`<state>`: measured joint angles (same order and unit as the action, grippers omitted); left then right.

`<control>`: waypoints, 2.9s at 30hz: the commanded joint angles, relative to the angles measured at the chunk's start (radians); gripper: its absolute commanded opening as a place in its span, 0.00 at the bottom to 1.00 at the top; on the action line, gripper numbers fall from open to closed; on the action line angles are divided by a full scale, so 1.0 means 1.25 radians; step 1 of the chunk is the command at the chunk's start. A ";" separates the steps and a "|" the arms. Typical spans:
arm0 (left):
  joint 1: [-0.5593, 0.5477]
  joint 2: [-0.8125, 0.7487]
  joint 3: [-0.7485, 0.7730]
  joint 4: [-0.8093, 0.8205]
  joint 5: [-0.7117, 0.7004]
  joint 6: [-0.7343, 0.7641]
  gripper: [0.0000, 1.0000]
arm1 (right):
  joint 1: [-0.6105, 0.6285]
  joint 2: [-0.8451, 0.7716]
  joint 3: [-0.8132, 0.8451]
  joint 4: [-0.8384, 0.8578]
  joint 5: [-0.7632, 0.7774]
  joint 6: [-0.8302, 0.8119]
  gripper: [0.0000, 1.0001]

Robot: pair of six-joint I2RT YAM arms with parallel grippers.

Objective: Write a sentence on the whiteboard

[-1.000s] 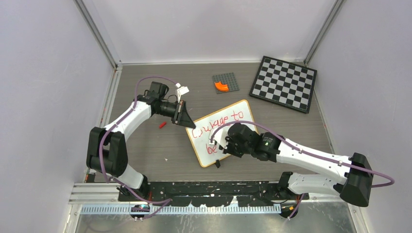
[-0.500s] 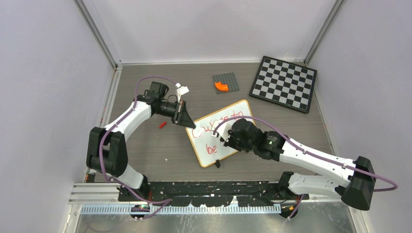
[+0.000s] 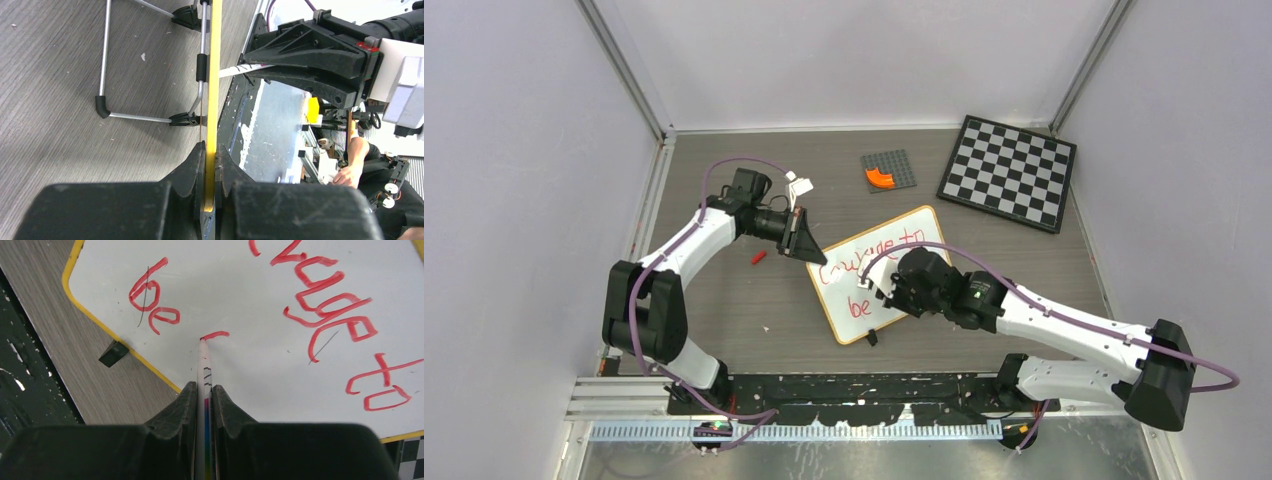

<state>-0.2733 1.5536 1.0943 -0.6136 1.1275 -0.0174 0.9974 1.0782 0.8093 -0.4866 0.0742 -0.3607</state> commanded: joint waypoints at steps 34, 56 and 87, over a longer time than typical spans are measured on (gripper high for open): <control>-0.001 0.034 0.011 -0.012 -0.091 -0.014 0.00 | -0.024 -0.032 -0.008 -0.039 0.030 0.002 0.00; -0.001 0.030 0.001 -0.009 -0.091 -0.010 0.00 | 0.004 0.041 0.046 -0.003 -0.048 0.025 0.00; -0.001 0.033 0.003 -0.005 -0.090 -0.014 0.00 | -0.053 -0.019 0.006 -0.026 0.005 0.012 0.00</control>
<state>-0.2718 1.5642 1.1019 -0.6186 1.1343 -0.0181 0.9318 1.0386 0.8169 -0.5835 0.0662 -0.3397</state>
